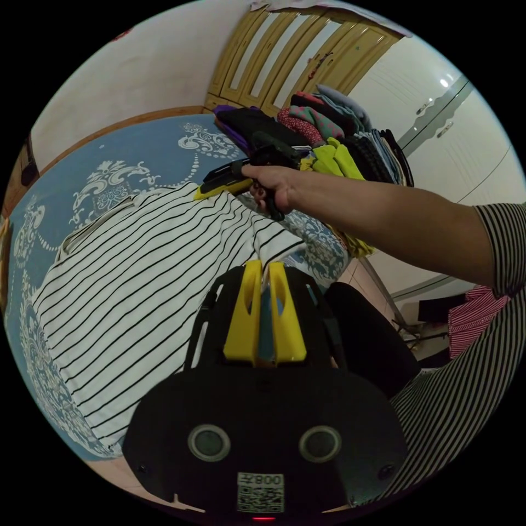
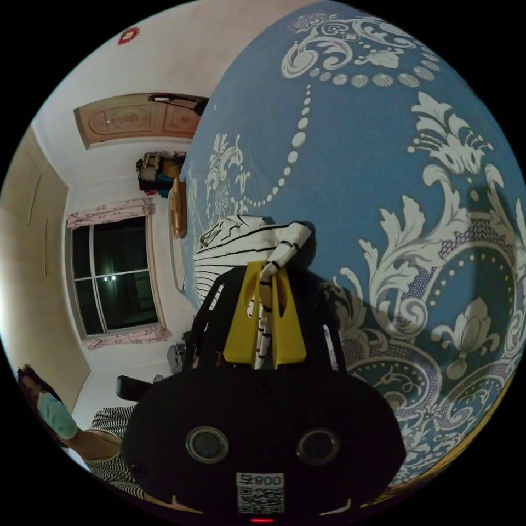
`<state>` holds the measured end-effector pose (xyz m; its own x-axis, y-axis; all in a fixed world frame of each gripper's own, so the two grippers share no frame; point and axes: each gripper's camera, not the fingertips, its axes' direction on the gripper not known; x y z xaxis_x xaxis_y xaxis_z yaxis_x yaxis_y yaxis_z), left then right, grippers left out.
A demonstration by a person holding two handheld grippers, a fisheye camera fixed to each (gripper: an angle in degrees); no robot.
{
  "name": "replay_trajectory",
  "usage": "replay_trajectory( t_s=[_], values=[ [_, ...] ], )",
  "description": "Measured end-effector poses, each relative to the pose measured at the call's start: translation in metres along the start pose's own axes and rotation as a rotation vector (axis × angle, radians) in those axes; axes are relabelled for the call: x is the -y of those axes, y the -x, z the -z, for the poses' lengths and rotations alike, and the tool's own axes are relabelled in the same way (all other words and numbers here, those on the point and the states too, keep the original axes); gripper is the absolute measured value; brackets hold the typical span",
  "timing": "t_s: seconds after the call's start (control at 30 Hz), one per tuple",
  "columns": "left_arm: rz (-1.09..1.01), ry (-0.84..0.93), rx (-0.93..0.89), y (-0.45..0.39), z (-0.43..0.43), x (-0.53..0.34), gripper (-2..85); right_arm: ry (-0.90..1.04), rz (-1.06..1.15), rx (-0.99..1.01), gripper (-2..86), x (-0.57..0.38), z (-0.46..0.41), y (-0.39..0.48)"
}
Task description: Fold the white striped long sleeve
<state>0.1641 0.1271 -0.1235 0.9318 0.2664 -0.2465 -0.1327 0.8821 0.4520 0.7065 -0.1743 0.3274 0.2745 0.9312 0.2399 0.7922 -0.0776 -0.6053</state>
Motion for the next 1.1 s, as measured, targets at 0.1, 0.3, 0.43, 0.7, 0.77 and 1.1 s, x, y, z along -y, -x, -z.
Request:
replay_trajectory(
  t_s=[0.1,0.3,0.43,0.7,0.77,1.1],
  values=[
    [0.01,-0.003,-0.015,0.016,0.007,-0.013,2.4,-0.033,-0.017,0.051,1.1,0.002,-0.011,0.01],
    [0.057,-0.047,-0.05,0.055,0.031,-0.046,2.4,-0.055,-0.005,0.075,0.6,0.006,-0.037,0.046],
    [0.113,-0.123,-0.087,0.092,0.062,-0.078,2.4,-0.057,0.035,0.057,0.4,0.011,-0.059,0.088],
    [0.343,-0.336,-0.176,0.188,0.139,-0.171,2.3,-0.046,0.134,0.072,0.4,0.019,-0.125,0.186],
    [0.445,-0.401,-0.205,0.222,0.16,-0.21,2.3,-0.028,0.169,0.056,0.4,0.022,-0.148,0.212],
    [0.833,-0.605,-0.349,0.344,0.203,-0.364,2.4,0.147,0.256,-0.083,0.4,0.043,-0.314,0.323]
  ],
)
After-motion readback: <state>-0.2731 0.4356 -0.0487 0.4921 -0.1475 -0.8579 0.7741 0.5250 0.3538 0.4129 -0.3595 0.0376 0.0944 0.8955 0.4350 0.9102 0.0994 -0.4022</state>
